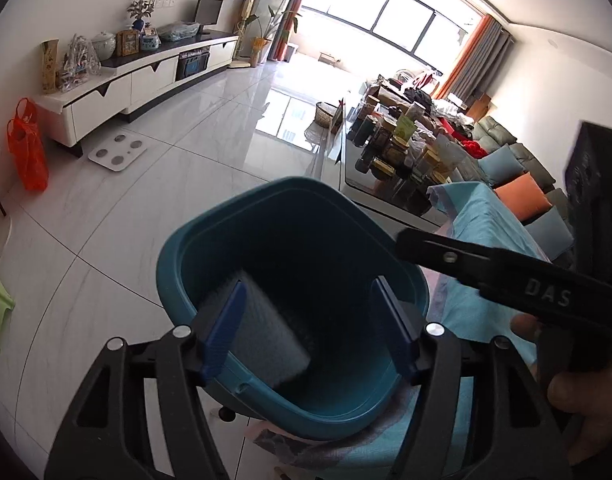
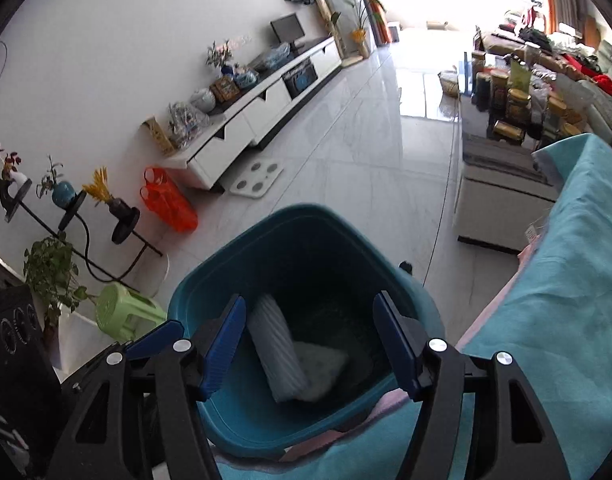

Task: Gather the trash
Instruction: 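Carry both items to the teal bin and open both tools over it, then return both tools to the table above the remaining trash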

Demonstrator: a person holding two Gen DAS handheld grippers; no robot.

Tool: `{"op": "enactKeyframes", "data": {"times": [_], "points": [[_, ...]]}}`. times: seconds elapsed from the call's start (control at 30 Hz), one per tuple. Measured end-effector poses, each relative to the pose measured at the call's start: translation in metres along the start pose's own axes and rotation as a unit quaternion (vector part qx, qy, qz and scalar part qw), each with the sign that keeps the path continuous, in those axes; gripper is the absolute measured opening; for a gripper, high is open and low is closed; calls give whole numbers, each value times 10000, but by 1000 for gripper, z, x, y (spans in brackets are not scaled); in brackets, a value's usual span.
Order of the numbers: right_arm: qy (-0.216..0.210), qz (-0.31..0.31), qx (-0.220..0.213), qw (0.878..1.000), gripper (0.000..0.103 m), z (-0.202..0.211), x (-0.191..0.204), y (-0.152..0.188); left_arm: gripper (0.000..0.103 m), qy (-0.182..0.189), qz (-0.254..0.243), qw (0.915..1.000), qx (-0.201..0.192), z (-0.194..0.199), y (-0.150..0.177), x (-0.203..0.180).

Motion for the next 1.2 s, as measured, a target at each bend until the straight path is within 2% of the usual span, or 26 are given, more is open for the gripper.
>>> {"op": "enactKeyframes", "data": {"times": [0.03, 0.1, 0.17, 0.2, 0.43, 0.57, 0.67, 0.87, 1.07, 1.2], "points": [[-11, -24, -146, 9999, 65, 10, -1, -1, 86, -26, 10, 10000, -90, 6, -3, -3], [28, -32, -450, 9990, 69, 31, -6, -3, 97, -73, 129, 9994, -314, 20, -13, -6], [97, 39, -793, 9968, 82, 57, -10, -7, 97, -5, 105, 9986, -525, 39, -20, -22], [177, 62, -981, 9950, 84, 72, -12, -6, 97, 49, 78, 9981, -616, 49, -24, -29], [629, 118, -1945, 9788, 93, 155, -34, -3, 98, 253, -279, 9925, -1167, 95, -43, -90], [793, 140, -2281, 9703, 96, 189, -46, 4, 98, 342, -546, 9873, -1449, 121, -40, -131], [905, 123, -2508, 9637, 96, 214, -54, 16, 98, 322, -819, 9802, -1774, 142, -38, -164], [1326, 49, -3013, 9442, 96, 268, -78, 43, 98, 451, -1646, 9616, -2150, 168, -10, -236], [1839, -148, -3361, 9236, 96, 314, -107, 78, 98, 1044, -2314, 9416, -2210, 185, 35, -314], [2184, -320, -3462, 9118, 96, 334, -128, 102, 98, 1297, -2482, 9363, -2119, 185, 62, -352]]}}
Point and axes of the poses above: each gripper's, at about its wrist camera, not at the fingertips, and z roughly against the way its jaws point, x to its left, y to its underside, the point moved 10 cm from there along -z, roughly the way its jaws point, and after that the axes turned 1 degree about -y, right-handed, at the moved point
